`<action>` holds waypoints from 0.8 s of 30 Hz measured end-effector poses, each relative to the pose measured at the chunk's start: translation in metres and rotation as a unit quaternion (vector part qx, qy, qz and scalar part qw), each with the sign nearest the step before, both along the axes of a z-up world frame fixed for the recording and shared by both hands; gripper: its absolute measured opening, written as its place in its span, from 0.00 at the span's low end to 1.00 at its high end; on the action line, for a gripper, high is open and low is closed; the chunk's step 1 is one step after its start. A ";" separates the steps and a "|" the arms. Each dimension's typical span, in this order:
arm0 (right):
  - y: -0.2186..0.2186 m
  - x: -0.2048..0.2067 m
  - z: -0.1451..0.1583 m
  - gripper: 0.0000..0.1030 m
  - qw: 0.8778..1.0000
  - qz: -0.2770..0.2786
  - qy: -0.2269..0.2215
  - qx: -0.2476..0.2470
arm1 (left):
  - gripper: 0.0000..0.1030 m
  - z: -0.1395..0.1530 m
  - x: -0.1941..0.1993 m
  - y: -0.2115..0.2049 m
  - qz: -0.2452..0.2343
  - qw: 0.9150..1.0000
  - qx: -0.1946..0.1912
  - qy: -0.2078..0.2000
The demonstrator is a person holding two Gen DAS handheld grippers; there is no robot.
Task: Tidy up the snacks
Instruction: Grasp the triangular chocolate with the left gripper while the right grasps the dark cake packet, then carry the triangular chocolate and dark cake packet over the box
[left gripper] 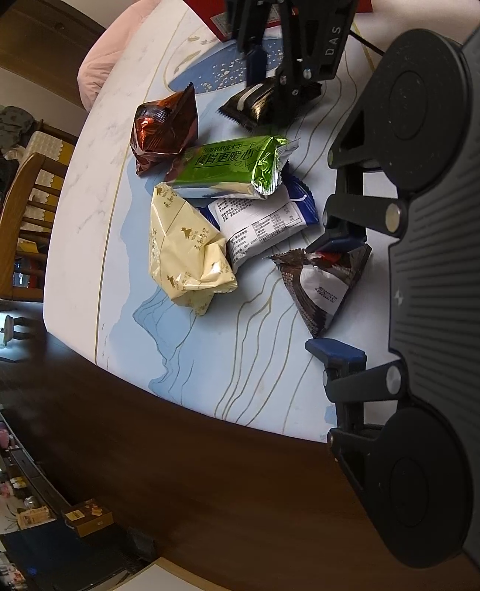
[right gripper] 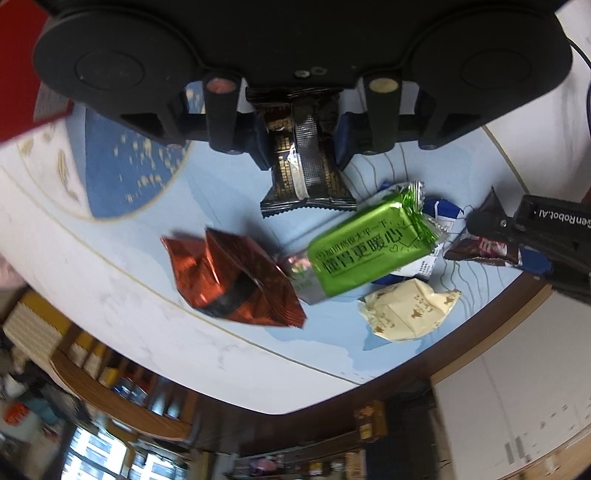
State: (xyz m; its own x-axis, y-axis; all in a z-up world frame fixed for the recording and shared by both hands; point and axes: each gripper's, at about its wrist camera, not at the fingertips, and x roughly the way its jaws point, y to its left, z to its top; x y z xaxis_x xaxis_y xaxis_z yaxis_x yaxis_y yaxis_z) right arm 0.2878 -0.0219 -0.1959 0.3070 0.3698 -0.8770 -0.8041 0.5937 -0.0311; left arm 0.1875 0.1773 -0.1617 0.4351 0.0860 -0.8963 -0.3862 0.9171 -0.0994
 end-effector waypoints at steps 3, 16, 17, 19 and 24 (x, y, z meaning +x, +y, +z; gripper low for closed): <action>-0.010 -0.008 0.005 0.32 1.000 -0.021 0.008 0.010 | 0.45 0.002 -0.005 -0.002 0.004 1.000 -0.006 -0.001; -0.052 -0.054 0.042 0.32 0.997 -0.064 0.014 0.046 | 0.45 0.028 -0.038 -0.026 0.005 1.000 -0.023 -0.010; -0.055 -0.057 0.047 0.32 0.997 -0.066 0.011 0.050 | 0.45 0.032 -0.040 -0.030 0.003 1.000 -0.025 -0.013; -0.062 -0.063 0.057 0.32 0.996 -0.068 0.001 0.056 | 0.46 0.041 -0.043 -0.036 0.000 0.999 -0.027 -0.020; -0.086 -0.073 0.084 0.32 0.993 -0.083 -0.014 0.081 | 0.46 0.071 -0.049 -0.059 -0.018 0.998 -0.022 -0.047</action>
State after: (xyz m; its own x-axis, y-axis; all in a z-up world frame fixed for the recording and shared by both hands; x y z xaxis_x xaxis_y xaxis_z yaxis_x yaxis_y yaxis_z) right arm 0.2145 -0.1078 -0.1116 0.3991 0.4475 -0.8003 -0.6946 0.7173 0.0548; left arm 0.1389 0.1184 -0.0911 0.5197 0.0303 -0.8538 -0.3395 0.9244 -0.1738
